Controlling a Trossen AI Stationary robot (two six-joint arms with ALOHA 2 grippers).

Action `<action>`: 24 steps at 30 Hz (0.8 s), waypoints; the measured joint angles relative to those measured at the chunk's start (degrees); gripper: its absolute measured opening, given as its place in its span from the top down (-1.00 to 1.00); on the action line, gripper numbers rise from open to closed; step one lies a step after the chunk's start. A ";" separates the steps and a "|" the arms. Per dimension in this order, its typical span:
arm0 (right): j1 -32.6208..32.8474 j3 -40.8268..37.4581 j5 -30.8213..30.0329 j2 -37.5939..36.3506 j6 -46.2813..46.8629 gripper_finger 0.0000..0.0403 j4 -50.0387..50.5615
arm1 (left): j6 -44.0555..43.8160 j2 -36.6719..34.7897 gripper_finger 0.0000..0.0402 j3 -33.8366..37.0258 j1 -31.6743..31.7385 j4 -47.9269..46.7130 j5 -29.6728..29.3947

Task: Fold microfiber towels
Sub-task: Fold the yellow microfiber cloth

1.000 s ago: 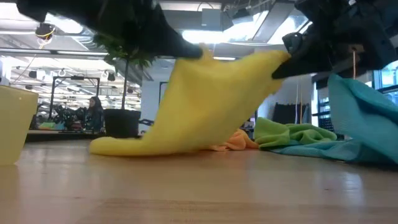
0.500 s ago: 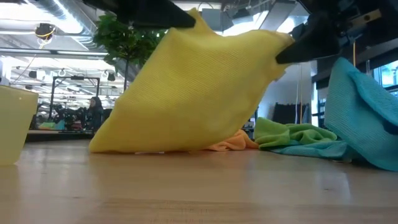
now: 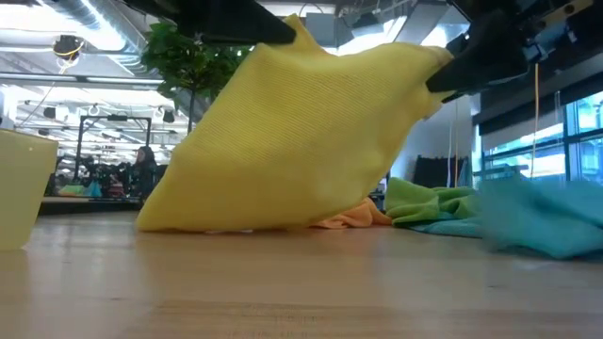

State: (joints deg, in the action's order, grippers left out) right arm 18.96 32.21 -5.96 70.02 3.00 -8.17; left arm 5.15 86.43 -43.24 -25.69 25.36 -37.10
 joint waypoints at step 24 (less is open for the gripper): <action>-8.19 2.54 -3.43 -11.98 -8.42 0.99 4.66 | 12.06 -7.63 1.00 0.02 3.23 0.43 -6.67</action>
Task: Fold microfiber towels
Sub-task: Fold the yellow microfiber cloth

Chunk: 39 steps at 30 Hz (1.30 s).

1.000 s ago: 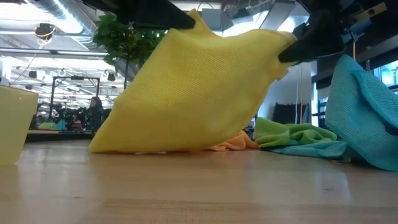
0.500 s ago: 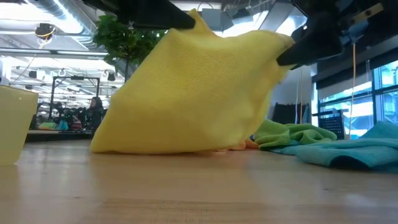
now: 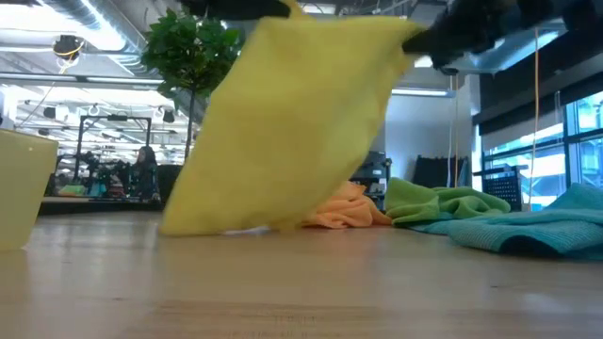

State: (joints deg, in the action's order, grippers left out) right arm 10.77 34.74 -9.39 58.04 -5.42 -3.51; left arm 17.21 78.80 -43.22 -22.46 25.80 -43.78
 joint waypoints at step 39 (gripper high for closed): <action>12.34 -3.80 2.25 8.25 7.36 1.00 -7.65 | -7.12 9.64 1.00 -0.07 -16.79 -2.21 -7.97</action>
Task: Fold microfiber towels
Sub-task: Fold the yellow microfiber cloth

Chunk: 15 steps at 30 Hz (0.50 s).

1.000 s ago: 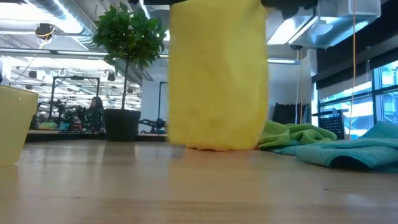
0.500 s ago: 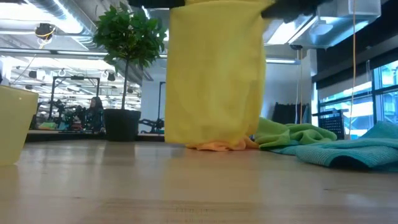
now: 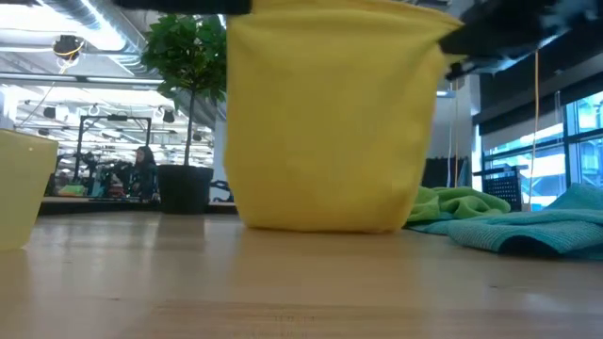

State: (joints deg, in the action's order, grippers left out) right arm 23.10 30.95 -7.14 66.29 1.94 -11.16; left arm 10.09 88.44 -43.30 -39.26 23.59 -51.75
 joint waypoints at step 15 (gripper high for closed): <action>11.27 3.75 -0.59 25.66 9.88 1.00 -9.88 | -11.51 13.39 1.00 -4.67 -7.00 0.23 4.53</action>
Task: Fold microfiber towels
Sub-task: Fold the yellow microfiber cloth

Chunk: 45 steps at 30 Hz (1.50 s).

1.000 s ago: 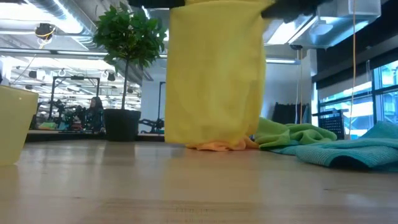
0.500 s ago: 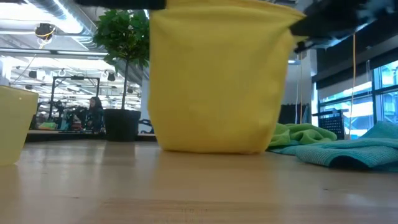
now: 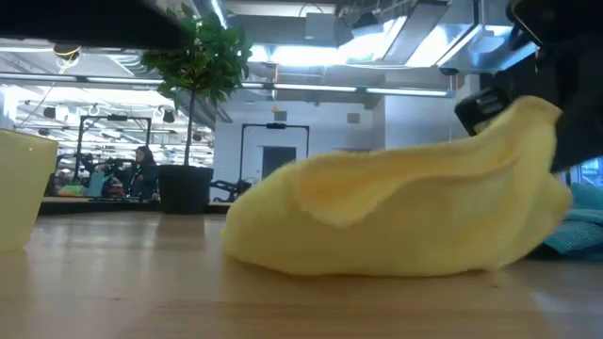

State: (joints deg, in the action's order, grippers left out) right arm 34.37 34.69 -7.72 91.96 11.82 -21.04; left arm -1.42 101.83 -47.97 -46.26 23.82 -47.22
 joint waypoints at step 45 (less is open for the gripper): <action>-21.93 1.05 6.07 -0.23 3.38 1.00 -1.46 | -10.03 5.26 0.16 -8.17 7.84 -6.53 10.32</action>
State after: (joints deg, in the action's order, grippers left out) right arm 12.45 35.75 -1.65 91.72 15.20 -22.50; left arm -11.45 107.09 -56.14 -38.41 17.29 -36.90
